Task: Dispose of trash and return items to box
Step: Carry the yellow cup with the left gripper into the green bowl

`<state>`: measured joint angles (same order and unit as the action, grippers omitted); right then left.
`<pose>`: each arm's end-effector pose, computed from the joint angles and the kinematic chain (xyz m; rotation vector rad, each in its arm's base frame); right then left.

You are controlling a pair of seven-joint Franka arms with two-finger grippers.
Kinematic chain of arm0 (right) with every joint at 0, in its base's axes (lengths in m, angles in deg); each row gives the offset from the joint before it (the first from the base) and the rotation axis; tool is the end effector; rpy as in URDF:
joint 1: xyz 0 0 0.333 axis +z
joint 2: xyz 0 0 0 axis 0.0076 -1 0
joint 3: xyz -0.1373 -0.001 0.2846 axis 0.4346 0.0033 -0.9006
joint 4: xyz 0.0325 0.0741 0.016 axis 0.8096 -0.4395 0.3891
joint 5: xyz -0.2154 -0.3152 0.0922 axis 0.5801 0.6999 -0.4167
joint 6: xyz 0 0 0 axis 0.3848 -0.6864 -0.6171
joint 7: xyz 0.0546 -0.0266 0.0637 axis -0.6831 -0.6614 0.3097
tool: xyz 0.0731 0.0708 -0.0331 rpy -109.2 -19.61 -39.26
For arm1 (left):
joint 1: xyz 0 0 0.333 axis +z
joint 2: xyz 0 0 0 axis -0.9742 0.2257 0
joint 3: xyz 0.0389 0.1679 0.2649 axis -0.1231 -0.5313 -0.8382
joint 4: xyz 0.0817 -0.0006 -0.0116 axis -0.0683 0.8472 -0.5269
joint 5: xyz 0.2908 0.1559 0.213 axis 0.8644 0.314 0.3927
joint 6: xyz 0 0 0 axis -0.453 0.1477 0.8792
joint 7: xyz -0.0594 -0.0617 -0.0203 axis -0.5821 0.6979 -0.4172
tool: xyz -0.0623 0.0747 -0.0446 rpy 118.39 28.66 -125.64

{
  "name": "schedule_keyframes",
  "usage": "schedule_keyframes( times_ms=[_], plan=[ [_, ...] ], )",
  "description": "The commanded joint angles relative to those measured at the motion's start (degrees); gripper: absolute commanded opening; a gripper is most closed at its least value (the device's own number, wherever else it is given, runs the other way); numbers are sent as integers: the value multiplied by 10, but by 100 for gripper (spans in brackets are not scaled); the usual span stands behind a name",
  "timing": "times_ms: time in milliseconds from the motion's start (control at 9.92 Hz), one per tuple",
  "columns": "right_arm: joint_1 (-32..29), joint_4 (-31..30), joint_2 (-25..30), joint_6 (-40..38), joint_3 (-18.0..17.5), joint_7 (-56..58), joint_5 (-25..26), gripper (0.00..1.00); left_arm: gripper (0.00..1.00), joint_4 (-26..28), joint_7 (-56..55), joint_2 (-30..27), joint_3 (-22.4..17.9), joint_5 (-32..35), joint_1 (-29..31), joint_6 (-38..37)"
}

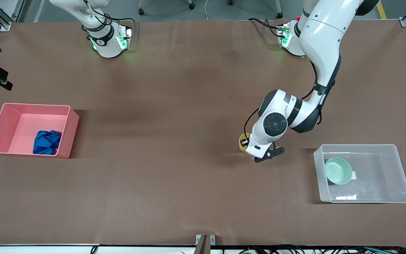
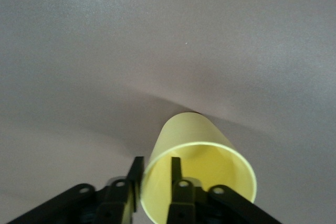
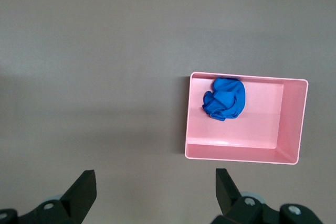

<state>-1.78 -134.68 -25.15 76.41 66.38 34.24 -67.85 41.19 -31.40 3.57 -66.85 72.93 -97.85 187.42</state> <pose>0.5408 -0.0401 0.6743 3.1340 0.0317 0.0571 0.5950 -0.3184 0.2362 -3.0745 -0.5507 0.2094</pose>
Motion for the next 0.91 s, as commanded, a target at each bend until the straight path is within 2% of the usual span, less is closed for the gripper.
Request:
schedule_keyframes(
  times_ms=[0, 202, 303, 605, 807],
  plan=[
    [6, -5, 4, 4, 2, -9, 7, 100, 0, -17, -21, 5, -4, 3, -5, 3],
    [6, -5, 3, 4, 2, -9, 6, 100, 0, -21, -9, -50, -10, 5, 15, -18],
    [6, -5, 3, 4, 2, -9, 6, 100, 0, -39, 23, -72, -9, 8, 48, -43],
    [5, -8, 4, 3, 2, -9, 5, 100, 0, -114, 212, -78, -7, 9, 156, -112],
    [5, -8, 4, 2, 2, -9, 5, 100, 0, -129, 359, -78, -11, 10, 230, -122]
  ],
)
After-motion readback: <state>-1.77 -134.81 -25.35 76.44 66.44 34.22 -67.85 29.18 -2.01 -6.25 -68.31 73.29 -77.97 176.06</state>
